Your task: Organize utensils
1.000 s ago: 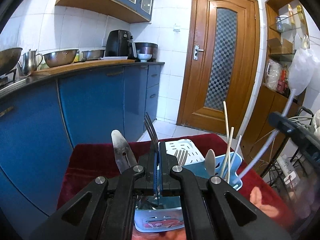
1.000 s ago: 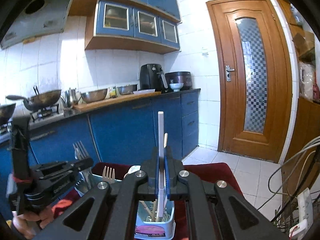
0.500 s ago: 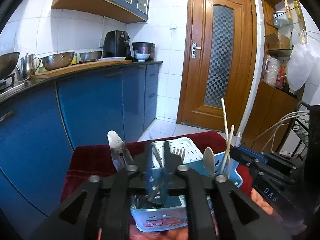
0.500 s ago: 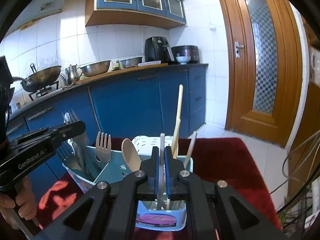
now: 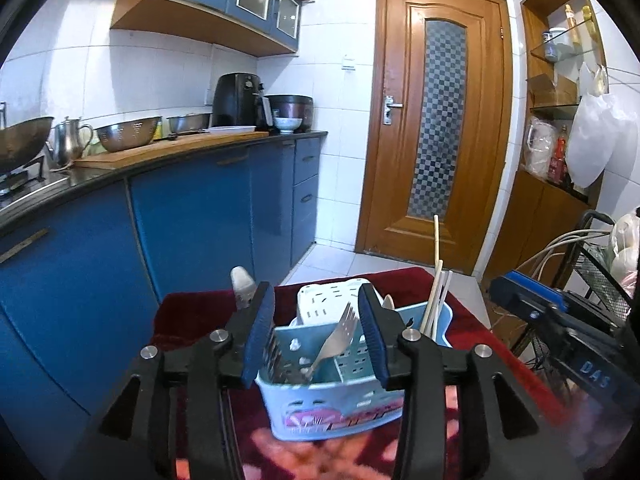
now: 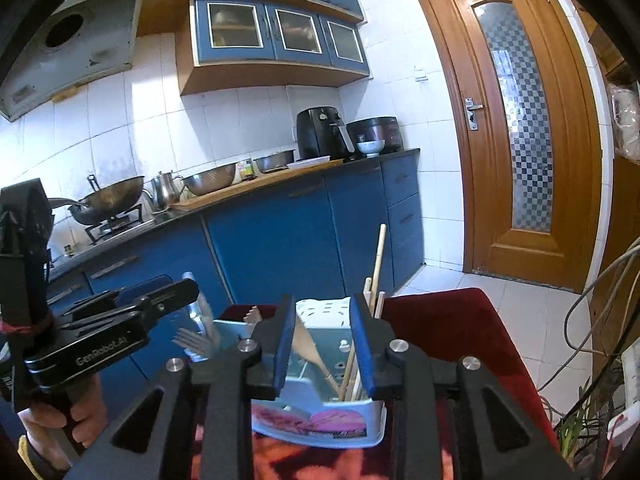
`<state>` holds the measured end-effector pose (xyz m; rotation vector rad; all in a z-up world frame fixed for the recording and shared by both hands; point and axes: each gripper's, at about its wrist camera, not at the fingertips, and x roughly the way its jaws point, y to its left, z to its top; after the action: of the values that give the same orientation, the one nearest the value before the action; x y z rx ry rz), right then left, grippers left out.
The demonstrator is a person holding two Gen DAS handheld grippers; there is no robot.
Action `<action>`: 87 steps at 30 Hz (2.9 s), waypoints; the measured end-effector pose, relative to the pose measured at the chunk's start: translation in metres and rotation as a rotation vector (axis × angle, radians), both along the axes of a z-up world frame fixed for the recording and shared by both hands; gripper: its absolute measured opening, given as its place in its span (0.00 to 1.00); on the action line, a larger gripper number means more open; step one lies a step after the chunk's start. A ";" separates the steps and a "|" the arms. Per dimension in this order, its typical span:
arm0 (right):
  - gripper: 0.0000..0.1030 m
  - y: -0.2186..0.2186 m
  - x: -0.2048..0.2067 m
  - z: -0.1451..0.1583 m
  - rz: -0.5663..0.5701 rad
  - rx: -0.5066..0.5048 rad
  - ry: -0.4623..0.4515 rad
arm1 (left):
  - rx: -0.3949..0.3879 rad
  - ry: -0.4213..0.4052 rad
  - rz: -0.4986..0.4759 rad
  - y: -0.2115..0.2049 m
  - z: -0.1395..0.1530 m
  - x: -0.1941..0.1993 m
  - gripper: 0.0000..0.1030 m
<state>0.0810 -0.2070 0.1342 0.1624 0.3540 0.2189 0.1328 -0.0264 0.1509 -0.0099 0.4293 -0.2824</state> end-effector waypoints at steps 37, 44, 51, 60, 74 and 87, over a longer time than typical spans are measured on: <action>0.53 0.010 -0.068 -0.096 -0.031 -0.029 0.177 | 0.052 0.170 0.143 0.007 -0.114 -0.061 0.59; 0.56 0.008 -0.062 -0.113 -0.048 -0.035 0.201 | 0.068 0.168 0.138 0.003 -0.128 -0.058 0.59; 0.56 0.010 -0.060 -0.121 -0.063 -0.050 0.201 | 0.079 0.154 0.141 0.001 -0.134 -0.057 0.59; 0.56 0.008 -0.059 -0.124 -0.073 -0.040 0.205 | 0.077 0.153 0.145 0.002 -0.137 -0.056 0.59; 0.56 0.008 -0.058 -0.124 -0.073 -0.040 0.206 | 0.082 0.146 0.148 0.000 -0.138 -0.057 0.59; 0.56 0.008 -0.058 -0.124 -0.074 -0.041 0.206 | 0.072 0.145 0.160 0.001 -0.137 -0.058 0.59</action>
<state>0.0225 -0.1987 0.0098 0.1577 0.5560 0.1222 0.0748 -0.0251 0.0140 0.0057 0.5798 -0.1087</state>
